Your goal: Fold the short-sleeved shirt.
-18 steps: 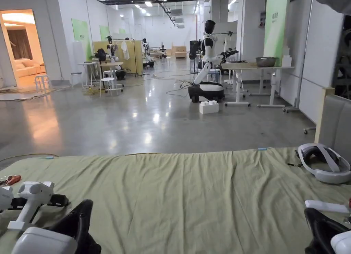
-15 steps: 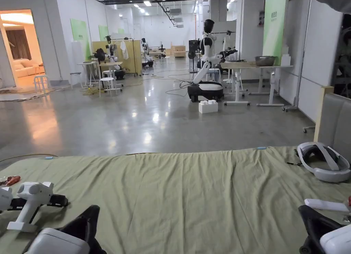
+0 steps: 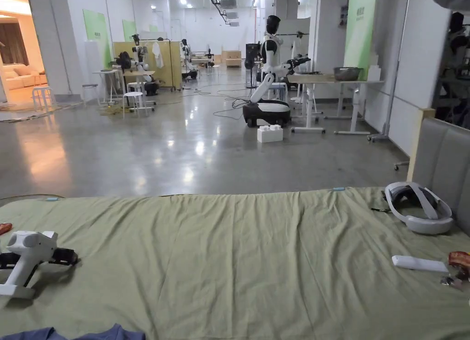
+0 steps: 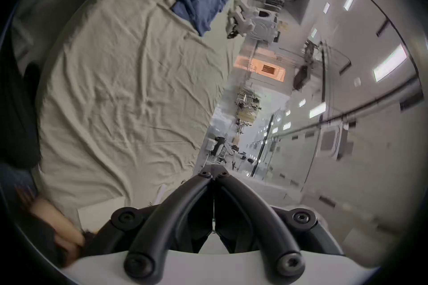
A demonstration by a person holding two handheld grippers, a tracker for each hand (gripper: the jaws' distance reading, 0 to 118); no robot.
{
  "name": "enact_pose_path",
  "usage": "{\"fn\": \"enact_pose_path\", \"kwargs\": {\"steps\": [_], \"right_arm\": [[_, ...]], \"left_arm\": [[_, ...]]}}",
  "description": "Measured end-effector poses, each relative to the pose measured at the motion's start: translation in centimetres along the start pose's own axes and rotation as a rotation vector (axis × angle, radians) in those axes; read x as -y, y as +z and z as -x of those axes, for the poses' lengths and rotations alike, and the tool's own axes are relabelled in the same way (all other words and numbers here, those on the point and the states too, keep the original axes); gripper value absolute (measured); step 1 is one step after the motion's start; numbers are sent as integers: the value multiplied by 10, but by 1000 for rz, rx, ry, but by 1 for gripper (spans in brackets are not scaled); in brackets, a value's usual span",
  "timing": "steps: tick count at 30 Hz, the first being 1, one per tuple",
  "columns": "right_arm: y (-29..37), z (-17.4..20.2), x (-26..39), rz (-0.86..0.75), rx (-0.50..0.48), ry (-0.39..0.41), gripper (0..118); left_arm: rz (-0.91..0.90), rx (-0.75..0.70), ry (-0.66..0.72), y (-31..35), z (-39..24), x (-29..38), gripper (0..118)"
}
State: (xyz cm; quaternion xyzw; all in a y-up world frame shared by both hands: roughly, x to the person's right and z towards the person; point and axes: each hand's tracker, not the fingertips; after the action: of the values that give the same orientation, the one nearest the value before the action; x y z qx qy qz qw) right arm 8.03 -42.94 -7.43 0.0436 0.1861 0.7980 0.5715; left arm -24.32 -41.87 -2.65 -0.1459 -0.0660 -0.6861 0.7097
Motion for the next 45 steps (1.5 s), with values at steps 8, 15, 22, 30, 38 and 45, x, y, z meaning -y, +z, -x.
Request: {"fn": "enact_pose_path", "kwargs": {"steps": [8,15,22,30,38,45], "right_arm": [[3,-45,43,79,72,-1612,2],[17,-41,46,31,231,-1912,2],[21,-47,43,2,210,-1917,2],[21,-48,43,14,216,-1902,2],[21,-41,38,15,151,-1895,2],[5,-27,32,56,57,-1942,2]], "left_arm": [[-316,-121,1476,16,93,67,1],[-314,-101,1677,23,81,69,1],[-293,-115,1578,30,74,52,1],[-286,-104,1550,29,79,58,1],[-151,72,1693,-7,66,118,28],[118,184,1688,-85,31,170,92]]}}
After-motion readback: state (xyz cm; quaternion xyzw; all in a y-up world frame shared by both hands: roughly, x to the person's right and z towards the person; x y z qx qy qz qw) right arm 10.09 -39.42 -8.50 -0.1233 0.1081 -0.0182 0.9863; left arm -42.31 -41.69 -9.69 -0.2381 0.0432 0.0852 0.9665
